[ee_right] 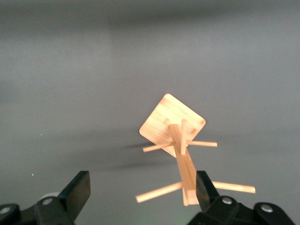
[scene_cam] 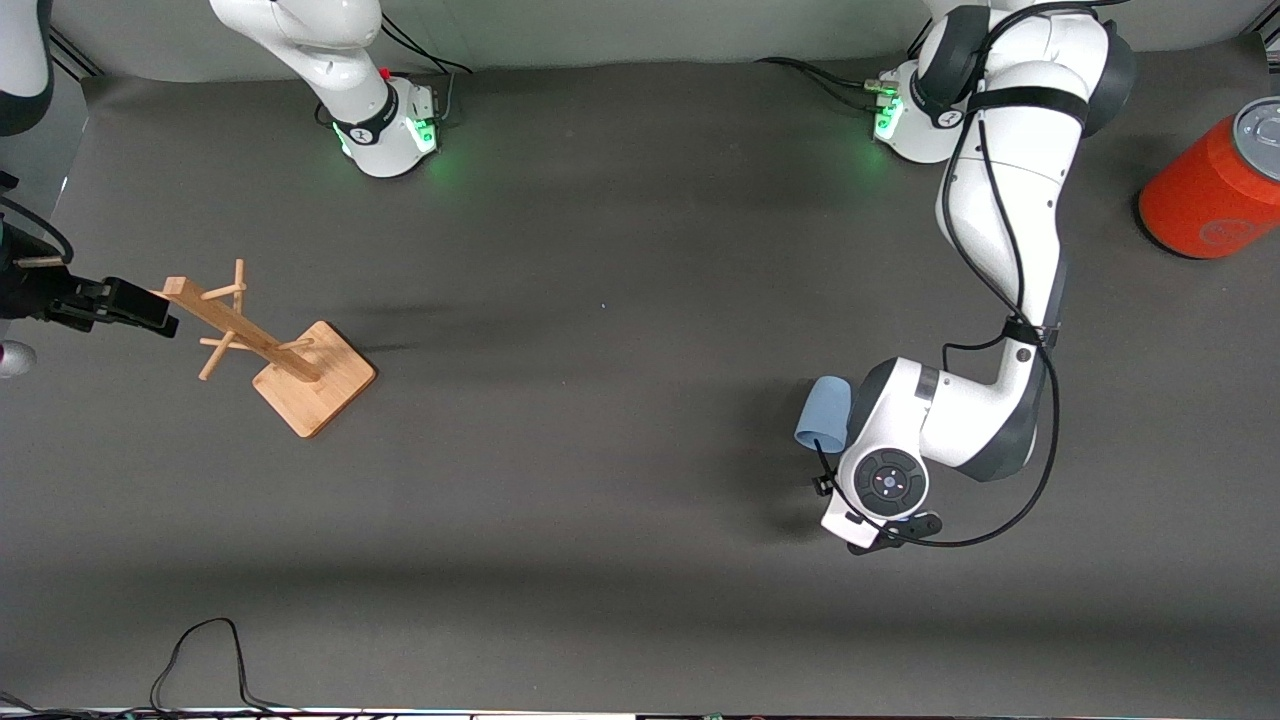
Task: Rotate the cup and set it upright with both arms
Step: 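Grasp the cup rim with the left gripper while the right gripper withdraws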
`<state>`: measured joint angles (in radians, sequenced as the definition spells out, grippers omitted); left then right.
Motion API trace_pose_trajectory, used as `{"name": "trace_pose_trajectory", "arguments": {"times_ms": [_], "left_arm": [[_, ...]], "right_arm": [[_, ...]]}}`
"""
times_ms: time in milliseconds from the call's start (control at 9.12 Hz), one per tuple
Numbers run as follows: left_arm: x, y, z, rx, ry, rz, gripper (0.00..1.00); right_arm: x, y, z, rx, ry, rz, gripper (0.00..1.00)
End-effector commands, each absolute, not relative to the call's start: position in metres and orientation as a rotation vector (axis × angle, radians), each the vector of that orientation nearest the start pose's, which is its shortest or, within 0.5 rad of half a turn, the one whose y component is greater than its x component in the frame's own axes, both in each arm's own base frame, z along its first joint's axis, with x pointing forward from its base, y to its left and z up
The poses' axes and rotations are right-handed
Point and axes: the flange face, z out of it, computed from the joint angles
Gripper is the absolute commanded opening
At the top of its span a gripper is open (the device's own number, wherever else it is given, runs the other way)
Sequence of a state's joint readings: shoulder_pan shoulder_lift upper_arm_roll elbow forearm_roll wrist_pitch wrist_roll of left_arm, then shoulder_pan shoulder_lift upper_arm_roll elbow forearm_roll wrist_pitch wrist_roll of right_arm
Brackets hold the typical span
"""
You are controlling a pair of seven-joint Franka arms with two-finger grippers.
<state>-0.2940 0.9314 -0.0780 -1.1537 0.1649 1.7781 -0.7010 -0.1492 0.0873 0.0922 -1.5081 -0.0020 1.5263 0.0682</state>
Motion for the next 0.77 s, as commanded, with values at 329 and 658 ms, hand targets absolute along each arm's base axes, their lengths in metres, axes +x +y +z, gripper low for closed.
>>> {"name": "trace_pose_trajectory", "arguments": {"times_ms": [329, 658], "left_arm": [[0.665, -0.243, 0.227, -2.788, -0.468, 0.588, 0.96], [0.653, -0.252, 0.214, -2.822, -0.522, 0.75, 0.99]], "right_arm": [[0.537, -0.075, 0.581, -3.089, 0.255, 0.053, 1.0], [0.537, -0.055, 0.575, -3.105, 0.207, 0.065, 1.0]]}}
